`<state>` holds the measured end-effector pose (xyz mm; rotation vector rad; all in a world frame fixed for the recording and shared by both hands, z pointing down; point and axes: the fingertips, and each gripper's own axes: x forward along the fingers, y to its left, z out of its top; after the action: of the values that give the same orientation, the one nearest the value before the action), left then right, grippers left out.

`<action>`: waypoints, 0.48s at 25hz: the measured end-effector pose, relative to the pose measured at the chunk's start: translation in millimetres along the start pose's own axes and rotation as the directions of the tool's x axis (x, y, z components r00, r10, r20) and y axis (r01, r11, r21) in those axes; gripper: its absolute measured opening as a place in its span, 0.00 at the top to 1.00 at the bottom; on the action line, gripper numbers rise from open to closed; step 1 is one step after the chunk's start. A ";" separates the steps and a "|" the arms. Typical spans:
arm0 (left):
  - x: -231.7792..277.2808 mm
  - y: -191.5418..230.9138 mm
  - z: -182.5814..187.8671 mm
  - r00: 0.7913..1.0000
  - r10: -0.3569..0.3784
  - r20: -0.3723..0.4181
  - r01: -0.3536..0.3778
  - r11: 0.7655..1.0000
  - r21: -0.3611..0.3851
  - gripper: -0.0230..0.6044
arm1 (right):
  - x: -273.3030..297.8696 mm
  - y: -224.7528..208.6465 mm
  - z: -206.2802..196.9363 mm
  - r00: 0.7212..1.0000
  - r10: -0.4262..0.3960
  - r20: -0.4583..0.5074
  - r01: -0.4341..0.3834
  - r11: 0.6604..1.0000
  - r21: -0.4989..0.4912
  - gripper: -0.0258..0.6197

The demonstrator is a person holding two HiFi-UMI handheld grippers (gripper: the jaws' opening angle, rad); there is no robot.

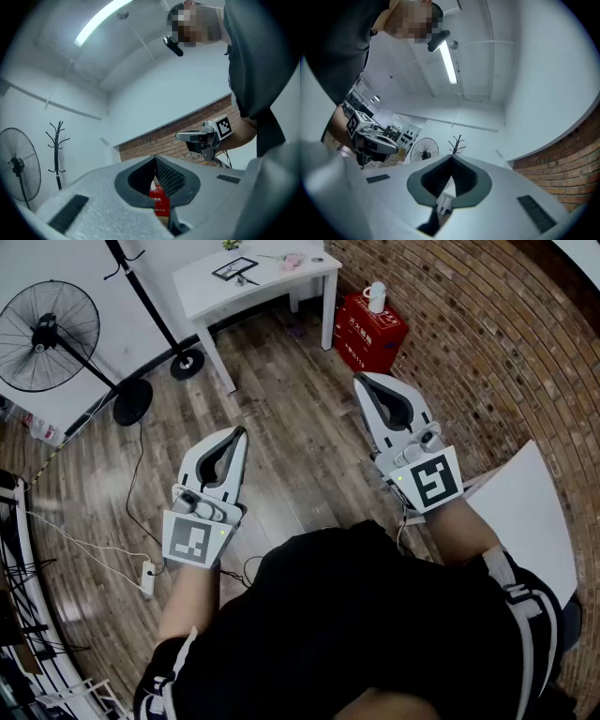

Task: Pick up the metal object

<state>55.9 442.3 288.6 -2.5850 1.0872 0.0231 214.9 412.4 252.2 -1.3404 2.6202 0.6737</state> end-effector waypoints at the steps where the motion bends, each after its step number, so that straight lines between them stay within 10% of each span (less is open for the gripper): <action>1: -0.8 -1.0 -0.1 1.000 -0.004 -0.002 0.004 1.000 -0.005 0.95 | -1.9 0.6 -0.4 1.000 -0.004 -0.005 0.004 1.000 0.003 0.97; 12: -12.2 6.0 -1.3 1.000 -0.008 -0.008 0.007 1.000 -0.030 0.95 | -0.3 11.3 1.0 1.000 -0.012 -0.024 0.012 1.000 0.013 0.97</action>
<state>42.9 446.5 289.8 -2.6182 1.0882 0.0277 206.1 418.9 255.1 -1.3686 2.6284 0.6419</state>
